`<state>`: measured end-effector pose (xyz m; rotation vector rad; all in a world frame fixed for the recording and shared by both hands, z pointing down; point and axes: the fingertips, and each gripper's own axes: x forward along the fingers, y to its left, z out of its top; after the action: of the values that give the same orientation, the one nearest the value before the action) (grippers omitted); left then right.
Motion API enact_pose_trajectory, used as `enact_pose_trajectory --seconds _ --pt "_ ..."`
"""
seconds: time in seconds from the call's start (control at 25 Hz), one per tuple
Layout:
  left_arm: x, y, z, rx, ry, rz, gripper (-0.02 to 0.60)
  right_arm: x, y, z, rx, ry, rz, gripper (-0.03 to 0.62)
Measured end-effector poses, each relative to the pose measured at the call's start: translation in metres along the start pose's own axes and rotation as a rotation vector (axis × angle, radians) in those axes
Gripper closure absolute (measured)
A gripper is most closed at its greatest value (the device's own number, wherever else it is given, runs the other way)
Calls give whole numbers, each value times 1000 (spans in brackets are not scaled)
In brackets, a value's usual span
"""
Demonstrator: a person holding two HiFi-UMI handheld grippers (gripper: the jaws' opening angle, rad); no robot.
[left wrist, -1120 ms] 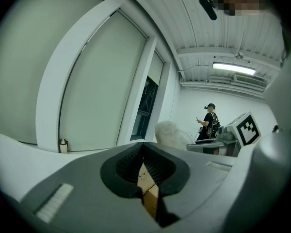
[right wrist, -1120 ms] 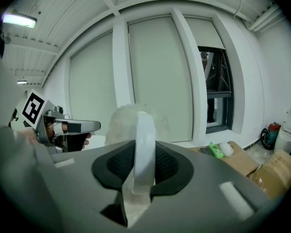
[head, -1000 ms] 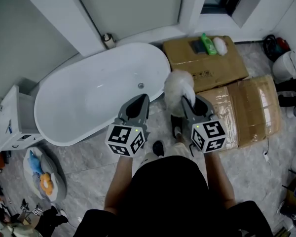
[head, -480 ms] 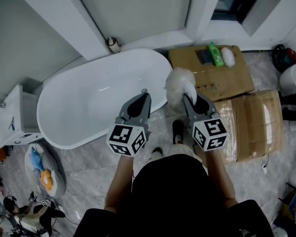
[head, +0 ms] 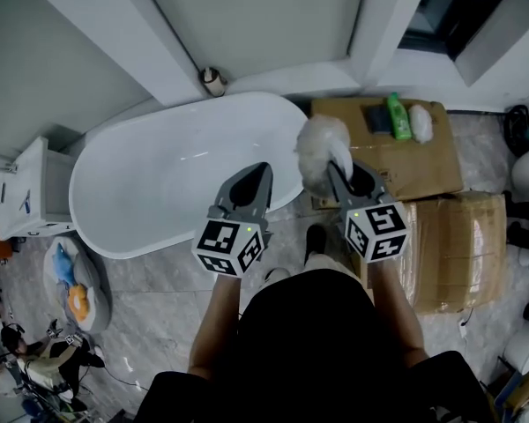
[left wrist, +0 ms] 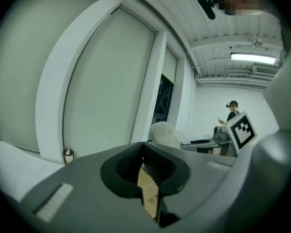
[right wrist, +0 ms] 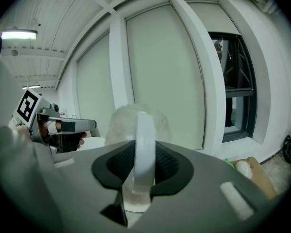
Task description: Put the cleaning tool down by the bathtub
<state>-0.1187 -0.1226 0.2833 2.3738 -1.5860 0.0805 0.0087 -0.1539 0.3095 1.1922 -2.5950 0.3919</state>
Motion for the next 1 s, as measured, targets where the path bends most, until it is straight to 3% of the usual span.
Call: enact_pose_trajectory --seconds 0.36,0.64,1.0 --pt "42 -3 -11 -30 6 85 583 30 -48 -13 -28 62 70 499" --pt "54 -1 -20 -47 28 124 583 48 -79 -33 -11 117 65 499" --pt "52 6 -34 -73 48 132 583 61 -85 -62 5 177 45 499"
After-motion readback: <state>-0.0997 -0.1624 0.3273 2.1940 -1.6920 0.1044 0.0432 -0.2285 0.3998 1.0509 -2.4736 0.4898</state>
